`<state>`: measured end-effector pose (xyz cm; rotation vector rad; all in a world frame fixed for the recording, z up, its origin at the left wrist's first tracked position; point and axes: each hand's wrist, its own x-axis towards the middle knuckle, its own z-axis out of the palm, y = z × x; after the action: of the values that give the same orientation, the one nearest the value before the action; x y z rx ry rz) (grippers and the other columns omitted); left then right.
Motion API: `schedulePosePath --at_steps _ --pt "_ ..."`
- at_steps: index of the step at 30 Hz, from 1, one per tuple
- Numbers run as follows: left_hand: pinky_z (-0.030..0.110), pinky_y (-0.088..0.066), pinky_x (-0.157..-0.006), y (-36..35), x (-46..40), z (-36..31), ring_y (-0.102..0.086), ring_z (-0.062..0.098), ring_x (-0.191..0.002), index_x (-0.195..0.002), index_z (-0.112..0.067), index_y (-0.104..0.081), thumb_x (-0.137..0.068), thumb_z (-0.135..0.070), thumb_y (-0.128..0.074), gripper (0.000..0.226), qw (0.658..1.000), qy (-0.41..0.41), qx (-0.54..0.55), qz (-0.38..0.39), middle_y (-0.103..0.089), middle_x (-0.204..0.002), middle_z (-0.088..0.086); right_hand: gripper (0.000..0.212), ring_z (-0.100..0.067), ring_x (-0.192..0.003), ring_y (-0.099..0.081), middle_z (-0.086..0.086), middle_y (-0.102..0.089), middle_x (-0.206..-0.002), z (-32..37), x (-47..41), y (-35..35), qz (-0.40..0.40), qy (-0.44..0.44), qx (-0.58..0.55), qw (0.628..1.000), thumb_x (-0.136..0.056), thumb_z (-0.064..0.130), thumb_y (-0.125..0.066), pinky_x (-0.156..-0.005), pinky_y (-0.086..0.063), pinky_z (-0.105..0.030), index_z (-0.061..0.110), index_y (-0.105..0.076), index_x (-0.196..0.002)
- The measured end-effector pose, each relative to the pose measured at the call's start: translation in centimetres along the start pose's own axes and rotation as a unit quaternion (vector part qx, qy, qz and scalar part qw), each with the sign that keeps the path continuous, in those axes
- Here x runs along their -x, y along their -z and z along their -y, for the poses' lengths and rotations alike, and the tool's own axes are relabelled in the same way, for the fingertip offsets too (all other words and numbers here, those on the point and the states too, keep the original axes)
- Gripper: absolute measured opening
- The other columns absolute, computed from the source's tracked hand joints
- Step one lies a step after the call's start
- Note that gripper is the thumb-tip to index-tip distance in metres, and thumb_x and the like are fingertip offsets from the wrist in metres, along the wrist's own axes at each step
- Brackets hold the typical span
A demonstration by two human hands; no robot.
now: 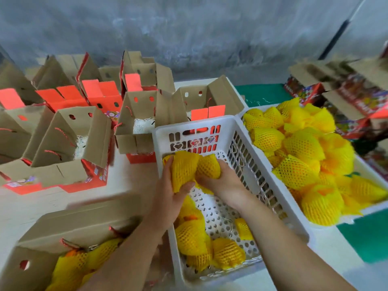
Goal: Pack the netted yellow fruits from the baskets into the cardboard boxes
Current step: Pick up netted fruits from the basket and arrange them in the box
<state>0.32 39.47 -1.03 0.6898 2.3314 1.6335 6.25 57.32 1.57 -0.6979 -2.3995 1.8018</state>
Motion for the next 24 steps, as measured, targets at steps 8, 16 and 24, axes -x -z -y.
schedulePosePath --at_steps 8,16,24 --pt "0.031 -0.049 -0.105 10.8 6.7 0.4 -0.059 0.005 -0.129 -0.158 -0.033 -0.034 -0.099 -0.024 -0.069 0.069 0.986 0.007 0.166 0.003 -0.059 -0.143 -0.017 0.068 -0.016 -0.103 -0.071 0.004 -0.074 -0.113 5.9 6.8 -10.0 -0.011 0.048 -0.106 0.993 -0.072 0.036 -0.083 -0.09 -0.059 -0.037 0.033 -0.055 -0.135" --pt "0.006 -0.049 -0.075 23.0 12.7 4.9 -0.06 0.016 -0.124 -0.148 -0.029 -0.046 -0.099 -0.034 -0.067 0.054 0.98 0.131 0.149 0.006 -0.062 -0.125 -0.018 0.067 -0.014 -0.104 -0.069 0.011 -0.07 -0.112 7.8 11.4 -23.3 -0.014 0.046 -0.064 0.997 -0.079 0.029 -0.084 -0.09 -0.057 -0.033 0.047 -0.048 -0.134" --pt "0.049 -0.06 -0.09 28.1 15.5 8.7 -0.067 0.025 -0.115 -0.124 -0.038 -0.054 -0.095 -0.017 -0.072 0.04 0.931 0.223 0.288 -0.011 -0.058 -0.133 0.007 0.064 0.002 -0.088 -0.068 0.008 -0.07 -0.107 6.3 11.7 -29.9 0.038 -0.03 -0.014 0.999 -0.068 0.037 -0.069 -0.077 -0.056 -0.021 0.04 -0.049 -0.128"
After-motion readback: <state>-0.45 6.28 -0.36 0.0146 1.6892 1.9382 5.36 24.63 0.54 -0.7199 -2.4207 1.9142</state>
